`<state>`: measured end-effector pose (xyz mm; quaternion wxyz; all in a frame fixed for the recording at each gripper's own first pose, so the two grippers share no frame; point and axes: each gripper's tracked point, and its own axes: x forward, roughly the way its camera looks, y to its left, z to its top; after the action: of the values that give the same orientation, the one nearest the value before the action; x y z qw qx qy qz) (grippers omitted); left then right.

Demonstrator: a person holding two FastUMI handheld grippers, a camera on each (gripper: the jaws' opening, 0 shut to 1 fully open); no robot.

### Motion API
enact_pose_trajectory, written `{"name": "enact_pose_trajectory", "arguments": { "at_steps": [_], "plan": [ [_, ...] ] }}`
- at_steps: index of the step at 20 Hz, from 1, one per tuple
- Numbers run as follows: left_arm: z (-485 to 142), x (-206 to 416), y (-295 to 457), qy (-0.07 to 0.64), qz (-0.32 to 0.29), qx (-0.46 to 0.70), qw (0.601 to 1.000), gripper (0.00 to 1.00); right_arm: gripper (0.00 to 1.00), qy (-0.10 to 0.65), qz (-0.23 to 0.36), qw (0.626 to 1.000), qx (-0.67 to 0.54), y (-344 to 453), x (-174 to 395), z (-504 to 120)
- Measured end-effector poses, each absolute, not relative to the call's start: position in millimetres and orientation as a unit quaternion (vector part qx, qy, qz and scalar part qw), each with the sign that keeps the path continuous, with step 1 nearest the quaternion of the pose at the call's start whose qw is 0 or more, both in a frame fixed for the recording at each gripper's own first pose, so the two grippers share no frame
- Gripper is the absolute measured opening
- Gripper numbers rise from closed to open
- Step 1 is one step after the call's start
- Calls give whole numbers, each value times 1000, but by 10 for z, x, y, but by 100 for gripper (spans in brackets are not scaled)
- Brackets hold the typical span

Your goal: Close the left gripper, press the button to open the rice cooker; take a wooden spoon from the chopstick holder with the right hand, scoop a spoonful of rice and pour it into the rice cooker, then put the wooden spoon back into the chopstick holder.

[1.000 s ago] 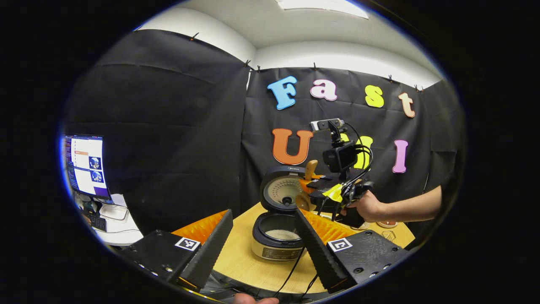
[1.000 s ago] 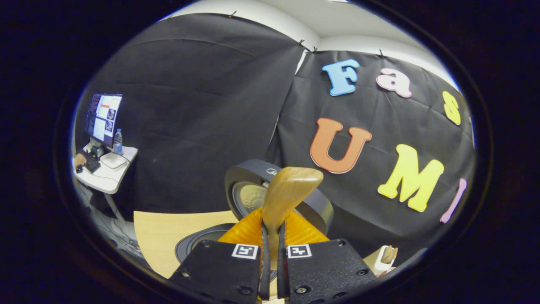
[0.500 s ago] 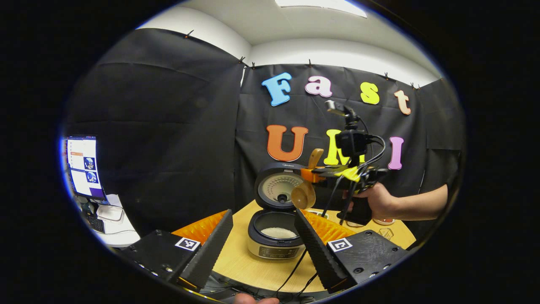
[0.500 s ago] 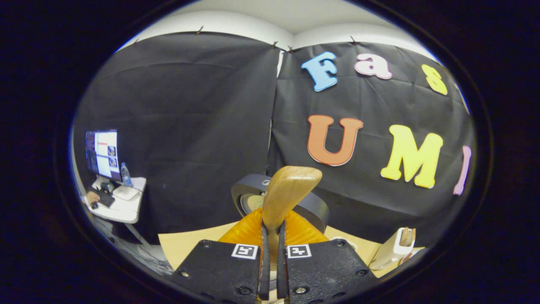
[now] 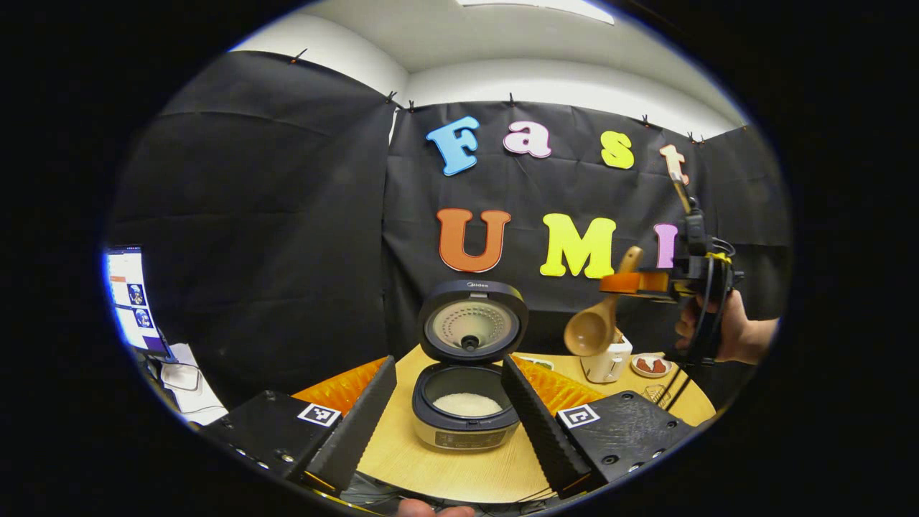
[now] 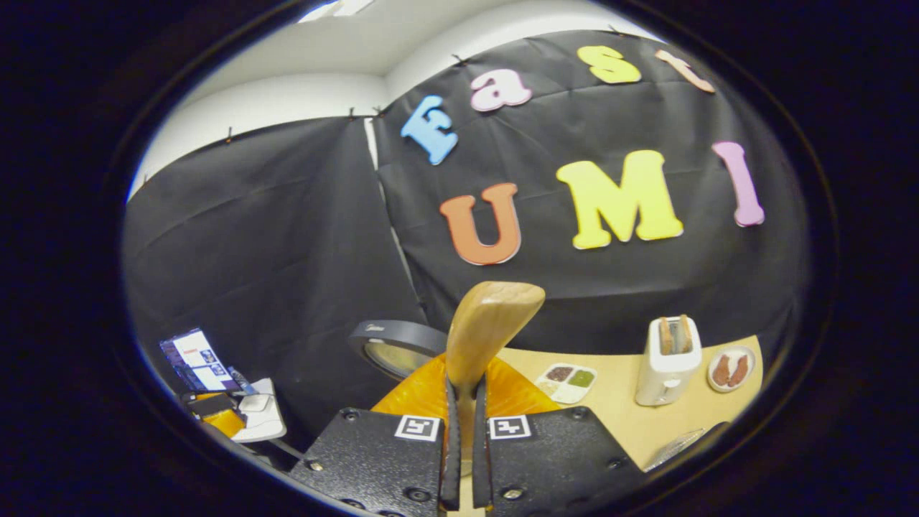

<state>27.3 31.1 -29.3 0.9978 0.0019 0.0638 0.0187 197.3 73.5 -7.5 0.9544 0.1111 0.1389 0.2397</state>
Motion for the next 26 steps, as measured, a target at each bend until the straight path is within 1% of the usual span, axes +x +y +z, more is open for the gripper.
{"name": "enact_pose_trajectory", "arguments": {
  "at_steps": [3,8,13,16,20,24,25,26],
  "plan": [
    [-260,431,196,64,9,3,998,94,12,149,176,964,130,-74,1981,-223],
    [-164,649,-46,58,1,14,998,95,12,170,81,966,177,-1163,2037,-571],
    [-90,843,-342,60,-6,3,998,95,12,211,11,962,173,-1961,2107,-1245],
    [-87,894,-489,67,-6,3,998,94,12,237,-17,957,166,-2238,2155,-1732],
    [-86,954,-573,82,2,1,997,94,12,267,-38,945,187,-2351,2283,-2286],
    [-44,1005,-559,82,19,1,996,95,12,282,-53,937,198,-2413,2319,-2646],
    [-47,992,-541,83,24,1,996,95,9,279,-57,937,201,-2417,2319,-2708],
    [-52,989,-526,83,28,-1,996,95,12,275,-60,938,201,-2423,2325,-2755]
  ]
}}
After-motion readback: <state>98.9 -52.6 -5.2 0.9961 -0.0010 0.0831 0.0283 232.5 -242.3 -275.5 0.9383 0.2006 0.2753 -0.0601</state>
